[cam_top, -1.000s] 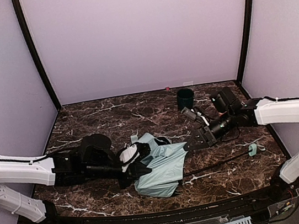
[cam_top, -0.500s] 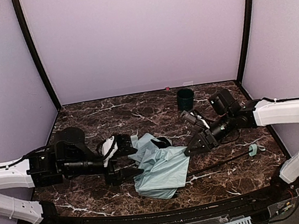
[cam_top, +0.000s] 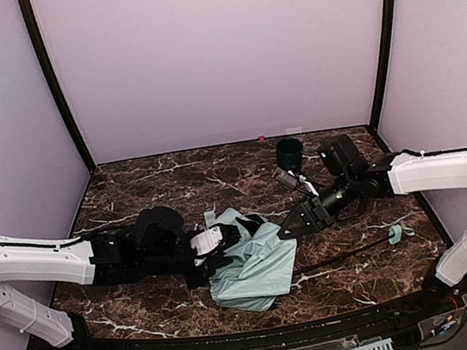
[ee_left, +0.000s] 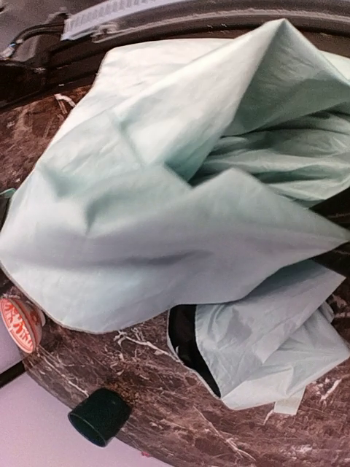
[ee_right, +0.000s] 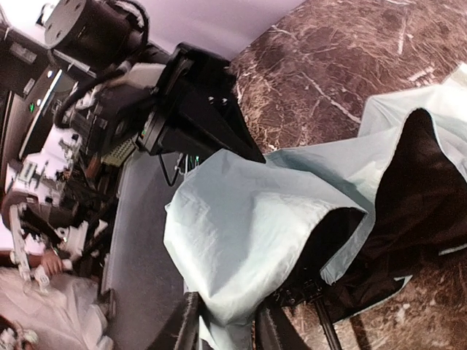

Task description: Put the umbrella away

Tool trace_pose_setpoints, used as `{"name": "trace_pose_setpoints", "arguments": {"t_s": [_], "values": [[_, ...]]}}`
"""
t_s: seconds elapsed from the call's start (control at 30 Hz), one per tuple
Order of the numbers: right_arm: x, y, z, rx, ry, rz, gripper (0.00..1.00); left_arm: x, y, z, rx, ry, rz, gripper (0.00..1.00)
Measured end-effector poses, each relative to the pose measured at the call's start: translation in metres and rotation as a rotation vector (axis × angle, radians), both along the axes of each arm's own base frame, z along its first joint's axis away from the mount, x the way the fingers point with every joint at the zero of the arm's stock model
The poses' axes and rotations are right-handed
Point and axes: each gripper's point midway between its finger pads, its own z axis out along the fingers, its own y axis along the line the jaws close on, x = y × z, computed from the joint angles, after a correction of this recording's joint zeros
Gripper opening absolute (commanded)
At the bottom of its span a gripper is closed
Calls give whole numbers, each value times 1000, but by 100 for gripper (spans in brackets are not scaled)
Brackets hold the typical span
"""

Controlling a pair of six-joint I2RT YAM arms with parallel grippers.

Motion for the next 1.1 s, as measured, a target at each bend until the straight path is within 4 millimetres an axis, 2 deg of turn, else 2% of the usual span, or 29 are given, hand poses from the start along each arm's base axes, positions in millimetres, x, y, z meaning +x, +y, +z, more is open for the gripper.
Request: {"name": "trace_pose_setpoints", "arguments": {"t_s": [0.07, 0.17, 0.27, 0.33, 0.43, 0.57, 0.6, 0.73, 0.77, 0.83, 0.9, 0.97, 1.1], "values": [[-1, 3, 4, 19, -2, 10, 0, 0, -4, 6, -26, -10, -10, 0], [1, 4, 10, 35, -5, 4, 0, 1, -5, 15, -60, -35, -16, 0], [10, -2, 13, 42, -12, -26, 0, 3, 3, 22, -89, -59, 0, 0], [15, -12, 9, 44, -7, -51, 0, 7, 10, 31, -123, -84, 21, 0], [12, -19, -3, 26, 11, -50, 0, 13, 11, 44, -168, -115, 41, 0], [6, -20, -6, 34, 14, -30, 0, 13, 12, 41, -165, -112, 46, 0], [6, -20, -5, 38, 12, -27, 0, 13, 12, 40, -165, -111, 46, 3], [2, -15, -1, 54, 9, -14, 0, 19, 15, 33, -136, -108, 67, 51], [1, -14, 0, 58, 11, -12, 0, 22, 15, 29, -123, -101, 83, 58], [1, -11, 2, 63, 11, -13, 0, 30, 15, 26, -99, -97, 115, 66], [0, -9, 3, 68, 10, -12, 3, 38, 14, 30, -91, -99, 151, 71], [0, -8, 4, 67, 15, -15, 17, 39, 15, 42, -110, -105, 165, 75], [1, -11, -2, 20, 14, -25, 46, 28, 22, 76, -201, -105, 146, 75]]}}
